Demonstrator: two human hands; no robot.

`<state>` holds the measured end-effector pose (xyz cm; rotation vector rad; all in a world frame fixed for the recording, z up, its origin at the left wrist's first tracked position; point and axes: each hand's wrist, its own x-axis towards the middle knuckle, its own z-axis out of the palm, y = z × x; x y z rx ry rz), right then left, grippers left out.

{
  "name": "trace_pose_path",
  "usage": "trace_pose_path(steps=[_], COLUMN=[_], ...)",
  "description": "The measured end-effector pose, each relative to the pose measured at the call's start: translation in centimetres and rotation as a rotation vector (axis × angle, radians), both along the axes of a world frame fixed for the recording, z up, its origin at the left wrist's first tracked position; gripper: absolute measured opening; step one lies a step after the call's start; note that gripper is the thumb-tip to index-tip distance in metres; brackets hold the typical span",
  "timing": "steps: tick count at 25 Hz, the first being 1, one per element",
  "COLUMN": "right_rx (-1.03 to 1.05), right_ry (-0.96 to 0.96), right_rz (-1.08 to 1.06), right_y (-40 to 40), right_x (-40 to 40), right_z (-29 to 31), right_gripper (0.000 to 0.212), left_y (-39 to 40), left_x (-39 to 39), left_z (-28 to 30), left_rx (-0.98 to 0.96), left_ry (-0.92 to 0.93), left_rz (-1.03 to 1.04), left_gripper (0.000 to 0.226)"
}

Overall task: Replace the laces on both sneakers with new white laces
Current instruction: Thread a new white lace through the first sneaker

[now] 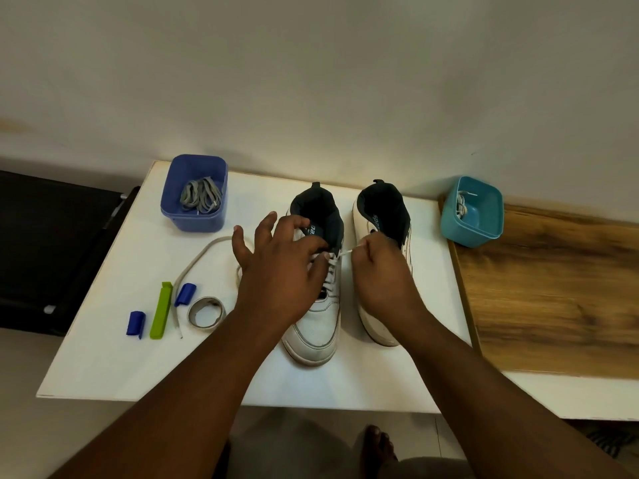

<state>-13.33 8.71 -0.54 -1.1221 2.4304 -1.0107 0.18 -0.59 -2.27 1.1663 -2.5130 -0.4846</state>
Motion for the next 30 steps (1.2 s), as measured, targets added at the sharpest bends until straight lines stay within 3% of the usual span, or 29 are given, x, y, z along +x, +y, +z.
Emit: trace_pose_path(steps=[2, 4, 6, 9, 11, 14, 17, 20, 21, 23, 26, 28, 30], right_rx=[-0.209, -0.553, -0.655, -0.122, 0.128, 0.062, -0.089, -0.262, -0.275, -0.125, 0.196, 0.219, 0.162], right_ry=[-0.068, -0.208, -0.122, 0.286, 0.438, 0.489, 0.501, 0.184, 0.161, 0.34, 0.553, 0.573, 0.591], right_rz=[-0.256, -0.517, -0.497, 0.022, 0.197, 0.146, -0.259, -0.59, -0.564, -0.291, 0.114, 0.115, -0.08], right_y=[0.3, 0.5, 0.8, 1.1, 1.1, 1.0, 2.1, 3.1, 2.9, 2.0, 0.6, 0.6, 1.2], right_x=[-2.0, -3.4, -3.4, -1.8, -1.0, -1.7, -5.2, -6.9, -6.2, -3.7, -0.7, -1.0, -2.8], right_z=[1.2, 2.7, 3.2, 1.3, -0.6, 0.6, 3.6, 3.9, 3.6, 2.8, 0.8, 0.8, 1.6], right_gripper=[0.019, 0.016, 0.01, 0.021, 0.02, 0.013, 0.014, 0.023, 0.027, 0.036, 0.02, 0.012, 0.011], left_y=[0.0, 0.1, 0.0, -0.2, -0.4, -0.5, -0.4, -0.4, -0.4, -0.4, -0.6, -0.6, -0.6], left_x=[0.5, 0.6, 0.8, 0.8, 0.7, 0.9, 1.2, 1.4, 1.4, 1.4, 1.5, 1.6, 1.7], left_z=[0.4, 0.6, 0.6, 0.4, 0.2, 0.1, 0.3, 0.5, 0.5, 0.5, 0.4, 0.4, 0.4], left_rx=[0.014, 0.007, -0.002, -0.005, 0.01, 0.021, 0.015, 0.028, 0.032, 0.04, 0.036, 0.021, 0.017], left_ry=[-0.029, -0.048, -0.046, -0.057, -0.074, -0.074, -0.054, -0.06, -0.069, -0.082, -0.081, -0.076, -0.072], left_rz=[-0.025, -0.042, -0.055, -0.067, -0.068, -0.078, -0.077, -0.084, -0.09, -0.095, -0.089, -0.091, -0.094], left_gripper=[0.045, 0.055, 0.059, 0.071, 0.076, 0.077, 0.072, 0.074, 0.076, 0.079, 0.077, 0.075, 0.074])
